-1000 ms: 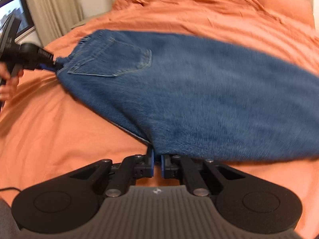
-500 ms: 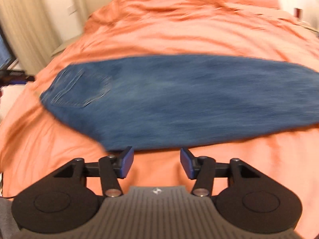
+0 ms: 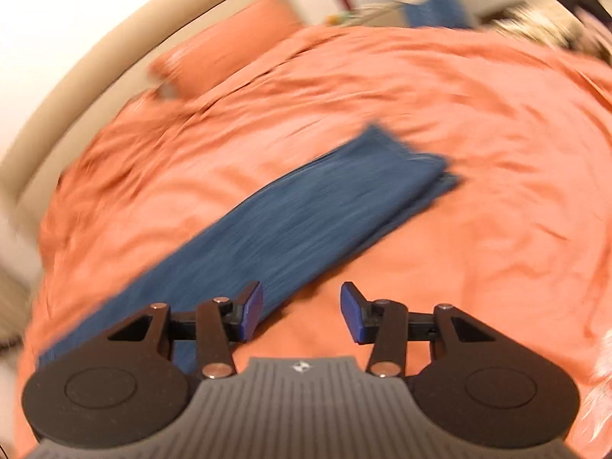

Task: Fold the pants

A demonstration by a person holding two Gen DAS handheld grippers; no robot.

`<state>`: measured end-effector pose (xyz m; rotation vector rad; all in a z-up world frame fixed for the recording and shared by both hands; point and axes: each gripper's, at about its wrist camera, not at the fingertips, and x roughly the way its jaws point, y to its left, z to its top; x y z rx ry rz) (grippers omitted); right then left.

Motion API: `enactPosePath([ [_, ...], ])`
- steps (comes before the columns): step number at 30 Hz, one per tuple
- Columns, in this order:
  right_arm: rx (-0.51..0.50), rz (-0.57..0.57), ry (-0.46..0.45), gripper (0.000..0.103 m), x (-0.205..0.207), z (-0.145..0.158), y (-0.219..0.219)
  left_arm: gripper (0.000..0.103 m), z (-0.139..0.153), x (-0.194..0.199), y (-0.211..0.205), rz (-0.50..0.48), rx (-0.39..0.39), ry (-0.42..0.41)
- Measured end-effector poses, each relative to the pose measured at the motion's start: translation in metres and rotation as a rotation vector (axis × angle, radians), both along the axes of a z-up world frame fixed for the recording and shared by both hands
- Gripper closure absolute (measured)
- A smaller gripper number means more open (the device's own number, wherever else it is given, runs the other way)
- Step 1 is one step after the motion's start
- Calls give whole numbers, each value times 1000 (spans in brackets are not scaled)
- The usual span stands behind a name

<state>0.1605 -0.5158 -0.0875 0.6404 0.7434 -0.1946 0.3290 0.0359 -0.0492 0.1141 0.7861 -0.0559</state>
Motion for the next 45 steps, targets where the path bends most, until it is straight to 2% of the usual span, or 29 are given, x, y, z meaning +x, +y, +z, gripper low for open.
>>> enactPosePath([
  [2,97,-82,-10,53,3,-12,-43,59,-6,13,-31,-41,16,13],
  [7,320,-221,-41,55,30,-53,-117,59,-27,43,-96,-124,37,55],
  [10,404,-256,-61,64,58,-76,-138,59,-40,53,-124,-161,46,74],
  [13,410,-289,-33,71,80,-95,-155,59,-52,63,-145,-182,51,95],
  [15,423,-289,-21,82,88,-106,-164,60,-60,70,-152,-195,49,105],
  [16,425,-287,-19,99,92,-111,-168,61,-63,72,-158,-196,49,107],
  [17,424,-277,-25,103,92,-113,-171,62,-66,75,-160,-197,49,111],
  [19,417,-257,-66,103,85,-110,-172,64,-72,80,-166,-202,50,115],
  [22,344,-236,-75,103,77,-102,-169,65,-80,84,-176,-210,53,120],
  [27,363,-287,-20,103,78,-131,-171,66,-83,83,-187,-231,44,132],
  [29,365,-288,-14,103,78,-132,-169,65,-80,80,-189,-254,48,130],
  [31,376,-280,-20,97,75,-126,-170,65,-78,79,-192,-278,48,134],
  [32,386,-277,-24,84,73,-122,-171,65,-78,79,-192,-288,45,139],
  [33,406,-267,-31,65,70,-118,-171,65,-79,80,-194,-296,42,144],
  [34,433,-254,-43,60,69,-116,-170,65,-80,80,-196,-298,42,147],
  [36,480,-231,-36,61,71,-118,-166,65,-85,81,-200,-293,43,157],
  [39,493,-224,-2,64,84,-130,-159,65,-92,80,-208,-300,34,171],
  [40,496,-234,10,70,90,-136,-159,65,-93,79,-210,-308,32,169],
  [43,531,-283,-11,73,100,-147,-169,65,-94,83,-218,-348,10,182],
  [44,553,-297,-22,76,102,-148,-173,65,-95,86,-221,-356,8,186],
  [45,559,-301,-29,90,103,-146,-177,66,-96,89,-225,-362,9,187],
])
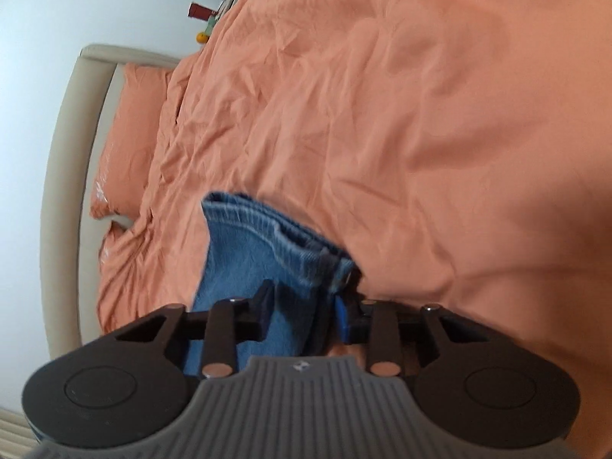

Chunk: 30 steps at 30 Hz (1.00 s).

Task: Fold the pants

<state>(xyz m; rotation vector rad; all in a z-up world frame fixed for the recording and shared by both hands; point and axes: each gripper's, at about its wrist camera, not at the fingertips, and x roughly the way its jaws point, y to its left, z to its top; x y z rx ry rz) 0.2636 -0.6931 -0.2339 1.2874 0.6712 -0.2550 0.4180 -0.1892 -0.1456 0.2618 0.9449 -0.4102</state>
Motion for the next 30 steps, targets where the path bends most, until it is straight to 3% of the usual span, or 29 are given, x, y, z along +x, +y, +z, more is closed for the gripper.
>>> enactPosePath([
  [2,-40,16,-17,95,1,9,-3,66,-4,7,-10,-16,6,-11],
  [6,-150,76,-24,97,6,25,3,79,-20,28,-33,-51,38,-31],
  [12,-174,102,-15,97,6,26,2,92,-51,60,-59,-84,80,3],
  [19,-218,130,15,97,12,29,6,97,-66,69,-79,-117,163,-38],
  [23,-245,135,29,98,16,38,8,97,-42,55,-74,-97,109,-80],
  [26,-271,144,22,99,17,51,11,97,-27,27,-68,-142,73,-73],
  [30,-320,160,-8,99,19,78,21,97,-27,-18,-61,-196,51,-32],
])
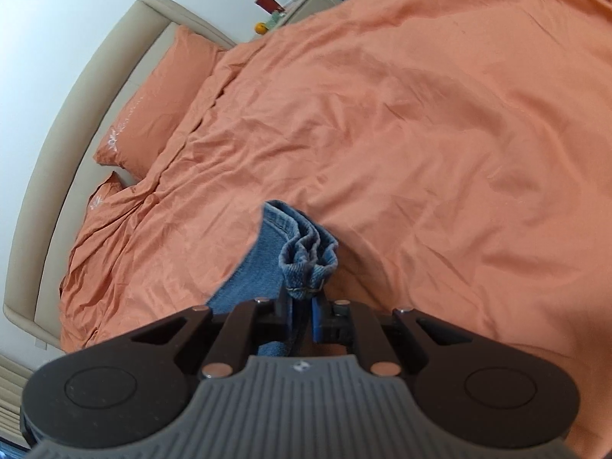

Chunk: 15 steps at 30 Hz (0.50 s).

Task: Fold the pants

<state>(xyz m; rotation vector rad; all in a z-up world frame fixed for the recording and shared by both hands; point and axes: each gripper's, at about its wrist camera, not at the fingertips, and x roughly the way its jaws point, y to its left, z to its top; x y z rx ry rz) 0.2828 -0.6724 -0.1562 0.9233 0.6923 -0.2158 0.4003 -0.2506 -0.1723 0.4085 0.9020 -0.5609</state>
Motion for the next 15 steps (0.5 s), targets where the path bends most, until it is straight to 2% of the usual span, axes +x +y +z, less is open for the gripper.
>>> enactPosePath([
  [5,-57,23,-28,100,4,34,14,97,-13,-48,0,-47,-12,57],
  [6,-68,26,-32,100,5,41,18,101,-15,-57,0,-41,-26,66],
  [10,-127,59,-53,100,9,72,40,101,-17,-81,4,-39,-98,146],
  [13,-174,98,-80,100,14,102,65,99,-8,-99,12,-50,-119,164],
  [15,-208,129,-106,100,17,124,85,96,6,-107,27,-39,-163,170],
])
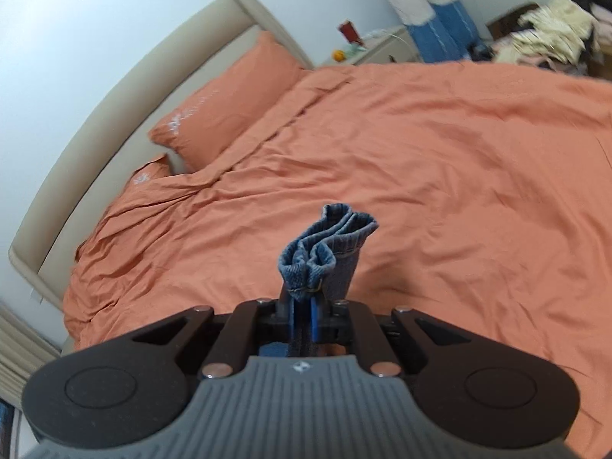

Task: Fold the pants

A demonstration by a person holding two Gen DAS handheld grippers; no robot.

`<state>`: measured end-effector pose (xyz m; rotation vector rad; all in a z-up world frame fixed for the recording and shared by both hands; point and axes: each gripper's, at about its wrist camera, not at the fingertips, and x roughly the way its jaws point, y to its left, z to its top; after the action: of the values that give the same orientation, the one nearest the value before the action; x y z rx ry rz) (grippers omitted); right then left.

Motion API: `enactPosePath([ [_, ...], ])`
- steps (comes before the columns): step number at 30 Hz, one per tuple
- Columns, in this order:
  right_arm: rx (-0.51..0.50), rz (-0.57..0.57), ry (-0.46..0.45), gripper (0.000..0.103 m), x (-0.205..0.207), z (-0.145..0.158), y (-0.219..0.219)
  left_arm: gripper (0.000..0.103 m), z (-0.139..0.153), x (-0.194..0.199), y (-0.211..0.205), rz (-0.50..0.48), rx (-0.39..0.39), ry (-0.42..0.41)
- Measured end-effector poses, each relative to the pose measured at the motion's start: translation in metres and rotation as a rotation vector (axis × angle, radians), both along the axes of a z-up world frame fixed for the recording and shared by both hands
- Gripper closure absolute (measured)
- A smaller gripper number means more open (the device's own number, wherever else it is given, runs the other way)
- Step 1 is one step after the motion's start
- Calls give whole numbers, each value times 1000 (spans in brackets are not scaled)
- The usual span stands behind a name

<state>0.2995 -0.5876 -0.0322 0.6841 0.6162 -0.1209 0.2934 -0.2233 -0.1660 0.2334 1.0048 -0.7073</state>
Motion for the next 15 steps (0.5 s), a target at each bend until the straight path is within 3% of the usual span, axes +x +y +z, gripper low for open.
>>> enactPosePath([
  [8,-76,135,-74,100,12,56,99,94,83,-13,108,161,-95,-87],
  [15,-80,277,-89,100,24,58,208,94,124,-21,204,342,-89,-165],
])
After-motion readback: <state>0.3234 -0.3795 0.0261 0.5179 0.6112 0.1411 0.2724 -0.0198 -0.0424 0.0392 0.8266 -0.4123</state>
